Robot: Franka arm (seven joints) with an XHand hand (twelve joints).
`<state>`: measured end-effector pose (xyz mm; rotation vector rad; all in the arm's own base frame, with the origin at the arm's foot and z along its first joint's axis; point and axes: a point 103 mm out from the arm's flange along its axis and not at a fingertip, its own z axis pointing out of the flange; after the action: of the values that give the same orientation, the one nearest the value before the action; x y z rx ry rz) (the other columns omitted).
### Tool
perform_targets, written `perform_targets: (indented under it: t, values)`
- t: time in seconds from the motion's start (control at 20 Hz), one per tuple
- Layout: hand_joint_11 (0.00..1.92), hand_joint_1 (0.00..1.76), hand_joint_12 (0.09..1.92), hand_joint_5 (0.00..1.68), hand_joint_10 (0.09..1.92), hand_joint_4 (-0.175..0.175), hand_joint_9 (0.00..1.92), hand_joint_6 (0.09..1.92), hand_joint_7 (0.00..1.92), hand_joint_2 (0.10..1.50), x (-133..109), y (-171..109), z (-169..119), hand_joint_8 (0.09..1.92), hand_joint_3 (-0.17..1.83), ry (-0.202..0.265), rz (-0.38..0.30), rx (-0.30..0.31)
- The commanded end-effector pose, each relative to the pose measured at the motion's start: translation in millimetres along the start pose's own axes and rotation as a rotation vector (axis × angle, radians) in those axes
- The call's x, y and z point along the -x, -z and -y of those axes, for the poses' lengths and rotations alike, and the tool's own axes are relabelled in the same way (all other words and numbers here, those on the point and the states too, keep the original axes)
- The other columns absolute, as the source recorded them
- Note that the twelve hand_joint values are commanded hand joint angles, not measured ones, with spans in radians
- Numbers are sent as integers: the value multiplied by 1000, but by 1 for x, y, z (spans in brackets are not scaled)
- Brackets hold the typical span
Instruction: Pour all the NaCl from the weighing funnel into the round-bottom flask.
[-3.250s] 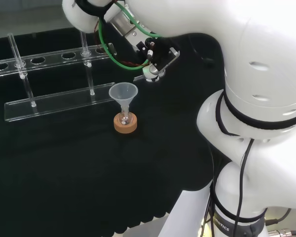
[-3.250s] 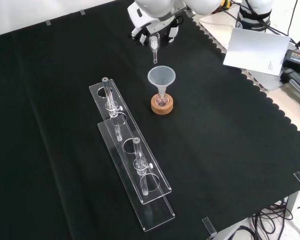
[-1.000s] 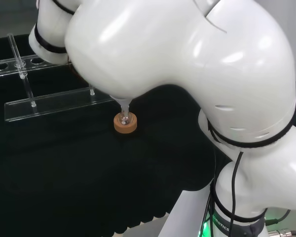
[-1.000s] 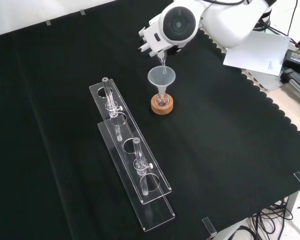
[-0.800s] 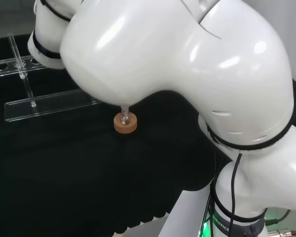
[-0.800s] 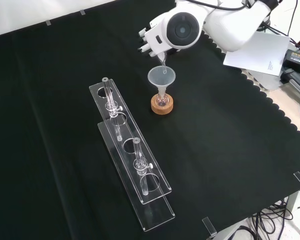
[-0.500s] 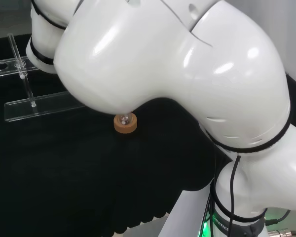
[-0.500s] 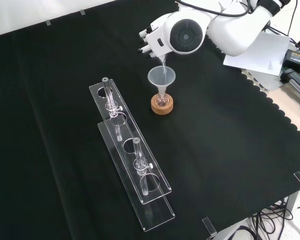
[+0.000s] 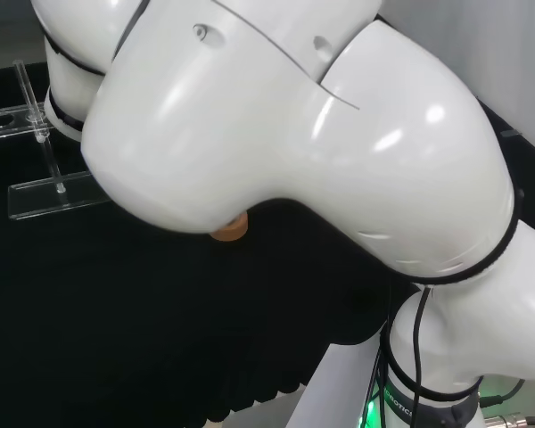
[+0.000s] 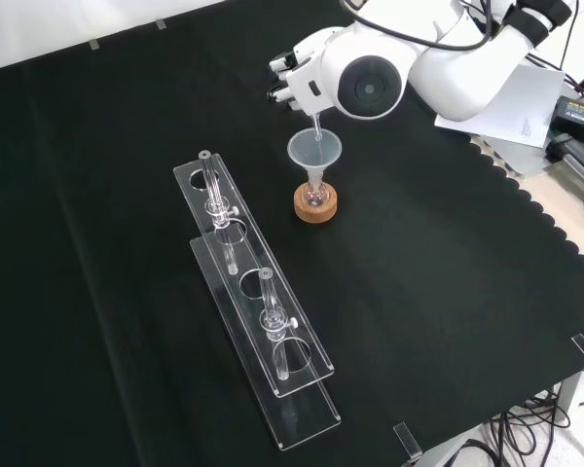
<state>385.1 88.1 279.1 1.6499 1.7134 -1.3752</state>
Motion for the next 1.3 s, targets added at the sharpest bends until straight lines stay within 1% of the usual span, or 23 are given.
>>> perform_targets:
  t: [0.05, 0.55, 1.3]
  values:
    - [976, 1133, 925, 1334, 193, 175, 1119, 517, 655, 691, 0, 2, 0, 669, 548, -2, 35, -4]
    - [975, 1134, 923, 1334, 188, 175, 1115, 519, 650, 690, -1, 2, -1, 668, 552, -7, 94, -27]
    - [976, 1133, 921, 1332, 183, 175, 1112, 522, 643, 689, -8, 14, 1, 667, 555, -8, 179, -25]
